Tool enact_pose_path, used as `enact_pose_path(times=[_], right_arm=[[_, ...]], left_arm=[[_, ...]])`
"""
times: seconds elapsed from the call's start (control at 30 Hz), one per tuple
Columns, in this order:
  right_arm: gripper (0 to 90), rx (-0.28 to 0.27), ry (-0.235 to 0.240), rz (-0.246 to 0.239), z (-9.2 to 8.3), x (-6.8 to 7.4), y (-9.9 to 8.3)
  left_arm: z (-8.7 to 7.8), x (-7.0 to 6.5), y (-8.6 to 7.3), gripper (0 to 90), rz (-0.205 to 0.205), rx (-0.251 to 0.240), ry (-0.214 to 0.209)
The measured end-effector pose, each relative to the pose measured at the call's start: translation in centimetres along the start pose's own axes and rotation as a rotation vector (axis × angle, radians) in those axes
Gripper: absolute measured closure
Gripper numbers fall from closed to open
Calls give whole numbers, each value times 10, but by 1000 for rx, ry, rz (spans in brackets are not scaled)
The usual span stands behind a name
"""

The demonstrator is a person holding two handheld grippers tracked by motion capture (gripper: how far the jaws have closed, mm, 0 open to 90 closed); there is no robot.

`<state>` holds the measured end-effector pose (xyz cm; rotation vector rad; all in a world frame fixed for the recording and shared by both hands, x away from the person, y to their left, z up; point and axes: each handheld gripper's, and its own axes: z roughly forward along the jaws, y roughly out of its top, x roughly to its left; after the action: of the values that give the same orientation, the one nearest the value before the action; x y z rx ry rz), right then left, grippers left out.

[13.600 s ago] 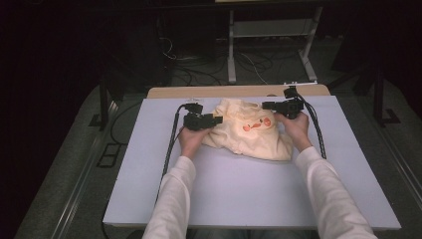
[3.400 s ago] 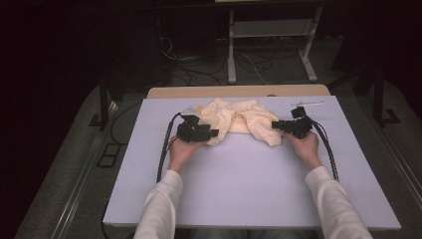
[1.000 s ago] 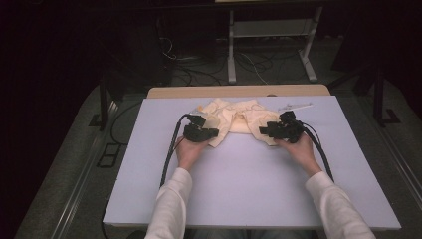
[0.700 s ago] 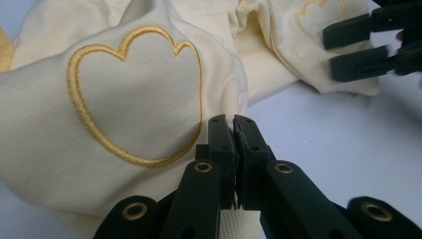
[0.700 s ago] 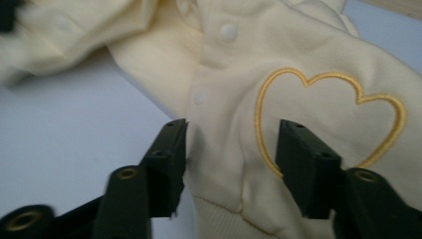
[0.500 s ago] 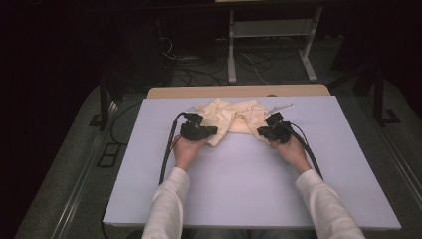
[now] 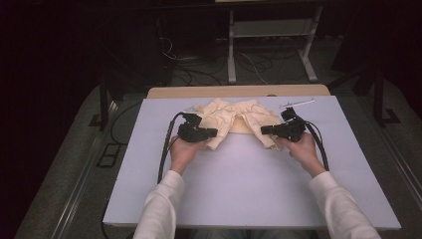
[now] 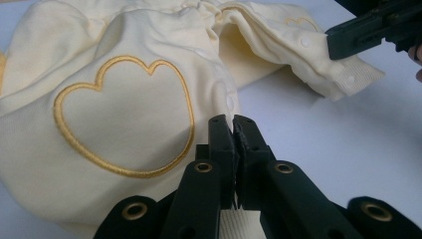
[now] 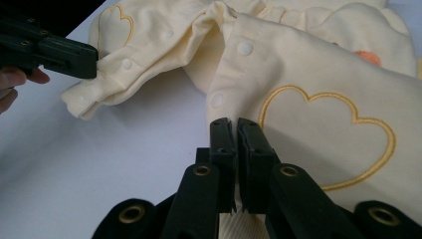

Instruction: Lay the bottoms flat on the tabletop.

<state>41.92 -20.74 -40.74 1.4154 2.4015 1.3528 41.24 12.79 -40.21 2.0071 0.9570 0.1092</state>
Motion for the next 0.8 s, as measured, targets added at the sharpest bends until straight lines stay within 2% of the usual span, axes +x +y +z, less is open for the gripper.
enact_pose_path(times=[0.17, 0.37, 0.53, 0.6, 0.7, 0.8], right_arm=[[851, 4, 34, 1, -6, 5, -7], [851, 26, 82, -7, -9, 11, -22], [851, 32, 97, 3, -11, 11, -27], [851, 30, 113, 10, -14, 12, -30], [851, 36, 112, 10, -19, 14, -38], [852, 31, 124, 24, -21, 14, -43]], left_arm=[[-3, -5, -6, 862, 12, 4, -23], [-6, -8, -26, 862, 2, 2, -64], [-9, -7, -35, 862, -13, -17, -77], [-13, -7, -36, 862, -3, -14, -80], [-20, -10, -41, 862, 3, -20, -102], [-25, -12, -43, 861, 10, -29, -96]])
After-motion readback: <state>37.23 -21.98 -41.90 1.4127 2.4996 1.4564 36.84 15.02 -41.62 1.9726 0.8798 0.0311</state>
